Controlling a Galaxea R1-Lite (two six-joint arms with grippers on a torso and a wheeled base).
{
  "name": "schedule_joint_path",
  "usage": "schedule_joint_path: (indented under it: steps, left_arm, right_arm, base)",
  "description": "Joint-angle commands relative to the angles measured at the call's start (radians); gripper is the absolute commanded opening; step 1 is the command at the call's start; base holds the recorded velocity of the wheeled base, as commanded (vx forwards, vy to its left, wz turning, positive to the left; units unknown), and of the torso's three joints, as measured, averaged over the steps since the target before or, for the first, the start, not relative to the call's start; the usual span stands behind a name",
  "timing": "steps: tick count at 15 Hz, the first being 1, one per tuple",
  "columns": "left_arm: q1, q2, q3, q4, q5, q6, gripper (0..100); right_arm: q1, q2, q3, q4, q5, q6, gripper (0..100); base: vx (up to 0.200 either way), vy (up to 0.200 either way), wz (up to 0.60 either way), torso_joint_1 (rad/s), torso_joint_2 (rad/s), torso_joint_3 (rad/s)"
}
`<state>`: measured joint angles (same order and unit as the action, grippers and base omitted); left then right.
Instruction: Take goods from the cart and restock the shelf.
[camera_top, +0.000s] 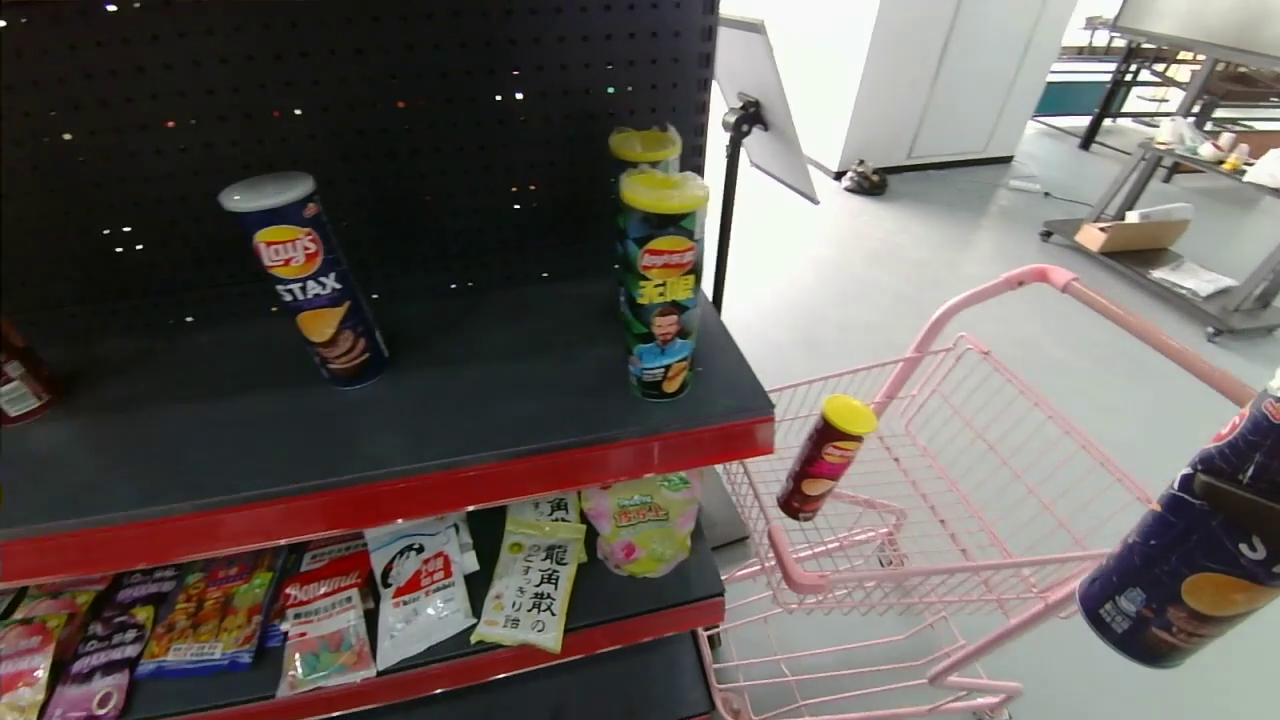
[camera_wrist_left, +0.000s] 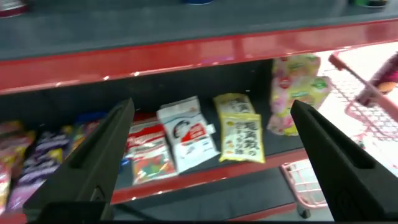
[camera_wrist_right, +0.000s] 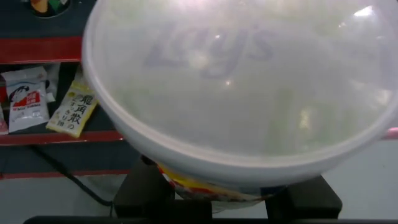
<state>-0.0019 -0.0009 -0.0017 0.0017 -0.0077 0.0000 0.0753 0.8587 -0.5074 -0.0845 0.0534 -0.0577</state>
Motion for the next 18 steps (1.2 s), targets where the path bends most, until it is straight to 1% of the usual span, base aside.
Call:
schedule_joint_path:
  steps: [1,5,8,10,18]
  left_arm:
    - [0.0,0.001,0.0,0.0,0.0,0.0,100]
    - [0.0,0.001,0.0,0.0,0.0,0.0,100]
    - [0.0,0.001,0.0,0.0,0.0,0.002,100]
    - [0.0,0.001,0.0,0.0,0.0,0.002,100]
    - [0.0,0.001,0.0,0.0,0.0,0.002,100]
  right_arm:
    - [0.0,0.002,0.003,0.0,0.0,-0.001,0]
    - [-0.002,-0.047,0.046,-0.001,0.0,0.001,0]
    - [0.006,-0.116,0.109,-0.001,0.003,-0.001,0]
    - [0.006,-0.139,0.124,0.002,0.003,-0.001,0]
    - [0.006,-0.148,0.125,0.0,0.002,-0.001,0]
  base:
    - [0.0,0.0,0.6,0.012,0.0,-0.002]
    - [0.0,0.0,0.0,0.0,0.0,0.0]
    - [0.0,0.2,0.0,-0.001,0.0,0.001]
    - [0.0,0.2,0.0,0.01,0.0,-0.002]
    - [0.0,0.2,0.0,0.001,0.0,0.002]
